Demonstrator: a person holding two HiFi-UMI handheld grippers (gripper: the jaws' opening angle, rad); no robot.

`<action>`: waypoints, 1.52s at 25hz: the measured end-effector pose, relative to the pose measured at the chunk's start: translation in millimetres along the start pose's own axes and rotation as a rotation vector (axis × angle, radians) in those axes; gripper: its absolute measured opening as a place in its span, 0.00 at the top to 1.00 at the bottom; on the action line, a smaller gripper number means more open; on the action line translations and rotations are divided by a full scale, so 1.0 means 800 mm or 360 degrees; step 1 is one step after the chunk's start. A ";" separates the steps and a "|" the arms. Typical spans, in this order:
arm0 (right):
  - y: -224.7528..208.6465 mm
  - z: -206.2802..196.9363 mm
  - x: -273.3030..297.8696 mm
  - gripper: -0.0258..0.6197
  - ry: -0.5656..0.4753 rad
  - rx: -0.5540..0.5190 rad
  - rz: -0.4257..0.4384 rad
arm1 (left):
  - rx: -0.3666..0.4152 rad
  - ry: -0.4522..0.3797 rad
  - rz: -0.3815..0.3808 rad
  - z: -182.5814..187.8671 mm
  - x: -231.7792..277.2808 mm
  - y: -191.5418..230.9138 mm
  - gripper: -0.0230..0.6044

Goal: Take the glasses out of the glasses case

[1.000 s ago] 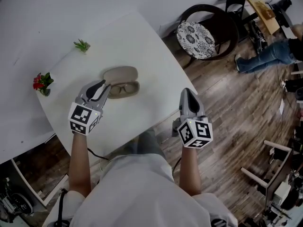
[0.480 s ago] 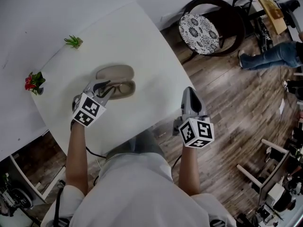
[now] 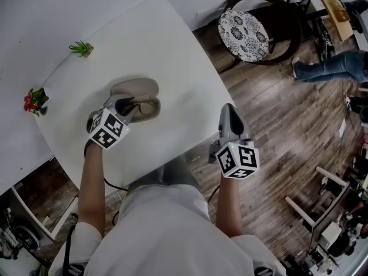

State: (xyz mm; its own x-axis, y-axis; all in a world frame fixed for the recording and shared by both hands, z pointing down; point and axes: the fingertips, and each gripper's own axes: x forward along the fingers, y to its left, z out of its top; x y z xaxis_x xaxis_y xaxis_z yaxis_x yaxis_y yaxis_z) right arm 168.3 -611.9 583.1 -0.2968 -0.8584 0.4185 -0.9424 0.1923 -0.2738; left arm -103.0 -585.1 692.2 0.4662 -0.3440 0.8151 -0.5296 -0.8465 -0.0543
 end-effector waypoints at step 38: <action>0.072 0.037 -0.086 0.96 -0.0198 -0.0079 0.0095 | -0.0055 -0.0431 0.0635 0.046 -0.160 0.019 0.92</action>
State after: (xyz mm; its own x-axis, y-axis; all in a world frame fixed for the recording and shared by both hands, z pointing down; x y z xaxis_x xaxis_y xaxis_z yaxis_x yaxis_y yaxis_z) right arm 139.0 -556.2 512.7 -0.3339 -0.8964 0.2915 -0.9310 0.2653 -0.2506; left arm -144.8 -569.2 566.2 0.3874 -0.7363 0.5548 -0.7258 -0.6146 -0.3089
